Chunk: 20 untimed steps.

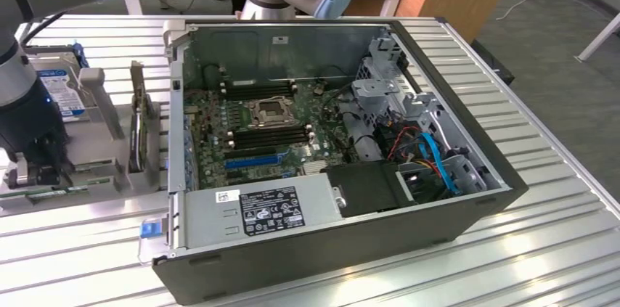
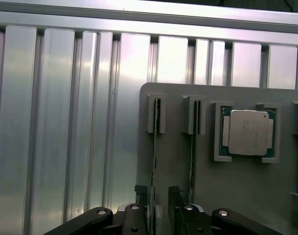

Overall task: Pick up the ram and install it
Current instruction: 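Pick up the ram and move it above insertion slot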

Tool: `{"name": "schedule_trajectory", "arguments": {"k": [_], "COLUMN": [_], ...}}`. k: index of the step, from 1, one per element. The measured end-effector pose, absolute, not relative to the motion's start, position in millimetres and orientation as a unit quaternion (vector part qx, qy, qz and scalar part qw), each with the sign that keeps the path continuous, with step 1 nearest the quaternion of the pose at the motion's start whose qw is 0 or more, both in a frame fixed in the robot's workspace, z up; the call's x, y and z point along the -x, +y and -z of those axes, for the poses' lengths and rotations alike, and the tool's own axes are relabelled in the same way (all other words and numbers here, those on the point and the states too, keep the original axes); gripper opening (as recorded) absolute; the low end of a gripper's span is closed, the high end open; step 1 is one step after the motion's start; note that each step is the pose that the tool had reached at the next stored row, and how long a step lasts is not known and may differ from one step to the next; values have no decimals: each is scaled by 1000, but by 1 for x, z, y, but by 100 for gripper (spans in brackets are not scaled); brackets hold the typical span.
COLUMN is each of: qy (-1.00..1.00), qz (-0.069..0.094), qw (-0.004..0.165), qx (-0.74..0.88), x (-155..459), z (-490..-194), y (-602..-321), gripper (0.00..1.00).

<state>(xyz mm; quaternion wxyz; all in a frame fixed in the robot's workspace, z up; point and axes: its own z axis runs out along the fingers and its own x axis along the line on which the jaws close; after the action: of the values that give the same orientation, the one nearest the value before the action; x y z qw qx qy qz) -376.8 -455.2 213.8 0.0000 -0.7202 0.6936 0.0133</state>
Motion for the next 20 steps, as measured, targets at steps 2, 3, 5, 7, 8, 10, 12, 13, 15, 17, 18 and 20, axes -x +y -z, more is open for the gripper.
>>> {"name": "schedule_trajectory", "arguments": {"k": [2,3,5,7,8,10,12,13,15,17,18,20], "qy": [694,694,694,694,694,694,694,694,694,694,693,694], "qz": [-13,-13,-13,-13,-13,-13,-13,-13,-13,-13,-13,-13], "qw": [0,0,0,0,0,0,0,0,0,0,0,0], "qx": [720,720,720,720,720,720,720,720,720,720,720,720], "x": [377,377,377,377,377,377,377,377,377,376,375,373], "z": [-212,-210,-208,-207,-206,-204,-204,-204,-204,-204,-204,-204], "y": [-455,-455,-455,-455,-455,-455,-456,-456,-455,-456,-456,-455], "gripper": [31,31,31,31,31,31,31,31,31,31,31,31]}}
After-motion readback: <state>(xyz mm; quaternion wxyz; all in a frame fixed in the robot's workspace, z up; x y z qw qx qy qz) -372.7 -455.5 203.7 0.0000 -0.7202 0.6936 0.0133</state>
